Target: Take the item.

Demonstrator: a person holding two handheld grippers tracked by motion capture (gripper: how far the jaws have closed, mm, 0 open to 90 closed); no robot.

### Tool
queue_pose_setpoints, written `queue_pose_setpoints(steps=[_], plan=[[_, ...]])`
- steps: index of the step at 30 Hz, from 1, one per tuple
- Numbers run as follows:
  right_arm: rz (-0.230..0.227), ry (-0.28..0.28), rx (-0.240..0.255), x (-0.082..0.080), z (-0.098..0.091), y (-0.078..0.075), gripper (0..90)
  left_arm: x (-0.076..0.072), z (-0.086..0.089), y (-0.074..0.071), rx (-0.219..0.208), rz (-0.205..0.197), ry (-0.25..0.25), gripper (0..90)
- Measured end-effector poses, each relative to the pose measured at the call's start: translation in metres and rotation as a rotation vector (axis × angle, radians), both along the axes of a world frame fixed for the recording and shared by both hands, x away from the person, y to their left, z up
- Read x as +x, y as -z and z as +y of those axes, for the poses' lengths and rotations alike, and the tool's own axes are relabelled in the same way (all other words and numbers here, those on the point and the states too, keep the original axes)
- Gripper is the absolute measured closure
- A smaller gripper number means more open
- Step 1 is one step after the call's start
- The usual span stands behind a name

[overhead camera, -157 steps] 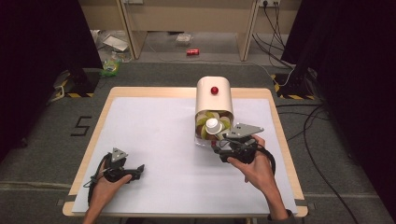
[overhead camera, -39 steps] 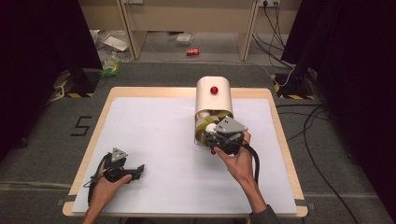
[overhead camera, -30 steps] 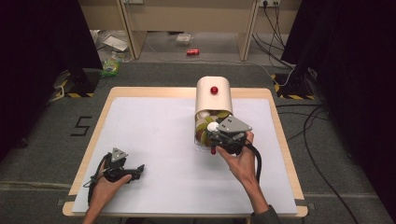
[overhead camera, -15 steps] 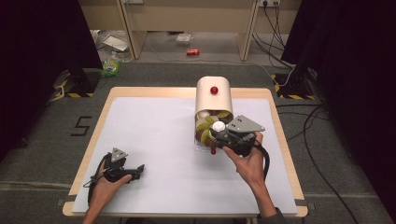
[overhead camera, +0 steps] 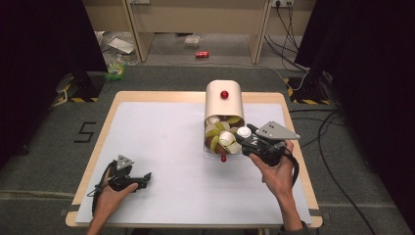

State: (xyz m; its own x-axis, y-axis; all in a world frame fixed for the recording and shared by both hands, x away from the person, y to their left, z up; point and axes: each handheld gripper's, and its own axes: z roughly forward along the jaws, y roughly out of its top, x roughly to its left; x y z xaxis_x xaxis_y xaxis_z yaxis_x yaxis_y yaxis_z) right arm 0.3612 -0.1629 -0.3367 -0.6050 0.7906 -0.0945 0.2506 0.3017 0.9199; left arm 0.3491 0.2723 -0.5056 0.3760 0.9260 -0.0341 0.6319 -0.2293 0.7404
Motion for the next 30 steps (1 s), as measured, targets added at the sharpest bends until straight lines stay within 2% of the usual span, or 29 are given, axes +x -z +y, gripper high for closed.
queue_pose_setpoints(steps=[7, 13, 26, 30], plan=[[-0.003, 0.061, -0.003, -0.002, -0.024, 0.002, 48.7, 0.0, 0.0, 0.0, -0.001, 0.0, 0.0, 6.4], [0.023, 0.116, -0.01, 0.001, -0.045, 0.012, 48.7, 0.0, 0.0, 0.0, -0.001, 0.001, 0.0, 6.4], [0.059, 0.17, -0.008, 0.011, -0.064, 0.032, 48.7, 0.0, 0.0, 0.0, -0.002, 0.002, 0.0, 6.4], [0.076, 0.192, -0.002, 0.016, -0.07, 0.045, 48.6, 0.0, 0.0, 0.0, -0.002, 0.002, 0.001, 6.5]])
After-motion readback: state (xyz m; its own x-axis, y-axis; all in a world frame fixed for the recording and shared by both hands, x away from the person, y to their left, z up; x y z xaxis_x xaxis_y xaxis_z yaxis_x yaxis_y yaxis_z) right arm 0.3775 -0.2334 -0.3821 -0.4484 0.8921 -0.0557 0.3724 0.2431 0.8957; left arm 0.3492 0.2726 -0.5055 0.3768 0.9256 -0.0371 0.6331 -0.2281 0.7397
